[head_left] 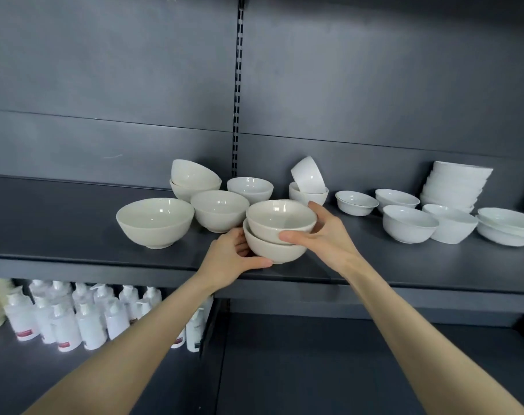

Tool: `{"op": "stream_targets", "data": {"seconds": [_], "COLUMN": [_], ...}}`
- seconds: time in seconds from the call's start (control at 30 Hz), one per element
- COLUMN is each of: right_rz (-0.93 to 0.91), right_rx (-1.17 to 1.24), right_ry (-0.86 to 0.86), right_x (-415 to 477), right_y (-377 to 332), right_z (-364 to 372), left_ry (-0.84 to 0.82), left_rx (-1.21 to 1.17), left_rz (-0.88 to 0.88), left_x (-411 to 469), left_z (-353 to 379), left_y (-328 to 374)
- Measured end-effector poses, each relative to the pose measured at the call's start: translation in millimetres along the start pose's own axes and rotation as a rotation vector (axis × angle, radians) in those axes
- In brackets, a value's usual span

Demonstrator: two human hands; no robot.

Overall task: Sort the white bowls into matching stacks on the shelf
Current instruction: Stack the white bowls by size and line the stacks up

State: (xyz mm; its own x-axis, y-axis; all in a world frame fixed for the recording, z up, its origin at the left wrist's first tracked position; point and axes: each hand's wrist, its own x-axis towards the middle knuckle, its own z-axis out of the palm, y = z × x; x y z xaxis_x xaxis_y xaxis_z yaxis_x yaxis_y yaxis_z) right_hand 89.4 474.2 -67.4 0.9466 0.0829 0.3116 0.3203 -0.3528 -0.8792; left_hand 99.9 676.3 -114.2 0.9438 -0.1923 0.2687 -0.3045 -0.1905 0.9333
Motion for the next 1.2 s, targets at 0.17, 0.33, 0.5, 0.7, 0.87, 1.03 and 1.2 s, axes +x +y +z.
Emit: {"op": "stream_targets", "data": {"seconds": [0.17,0.33,0.5,0.7,0.87,1.03,1.2], "right_rz": [0.024,0.056,0.058,0.056,0.113,0.120,0.097], "right_rx": [-0.030,-0.040,-0.055,-0.065,-0.091,-0.086,-0.042], "right_ry": [-0.013,-0.020,-0.025,-0.042,-0.070,-0.104,-0.061], "right_x": [-6,-10,-10,-8,-7,-10,-12], "right_y": [3,2,-1,-2,-4,-4,-3], "right_z": [4,6,5,2,1,-6,-10], "left_ry": [0.004,0.011,0.024,0.030,-0.011,-0.028,-0.010], "left_rx": [-0.020,0.010,0.028,0.038,0.043,0.046,0.040], "left_rz": [-0.005,0.011,0.011,0.005,-0.025,-0.043,-0.048], "left_x": [1,0,-1,-3,-3,-5,-4], "left_z": [1,2,2,2,0,-1,1], "left_y": [-5,-2,-1,1,1,4,7]}}
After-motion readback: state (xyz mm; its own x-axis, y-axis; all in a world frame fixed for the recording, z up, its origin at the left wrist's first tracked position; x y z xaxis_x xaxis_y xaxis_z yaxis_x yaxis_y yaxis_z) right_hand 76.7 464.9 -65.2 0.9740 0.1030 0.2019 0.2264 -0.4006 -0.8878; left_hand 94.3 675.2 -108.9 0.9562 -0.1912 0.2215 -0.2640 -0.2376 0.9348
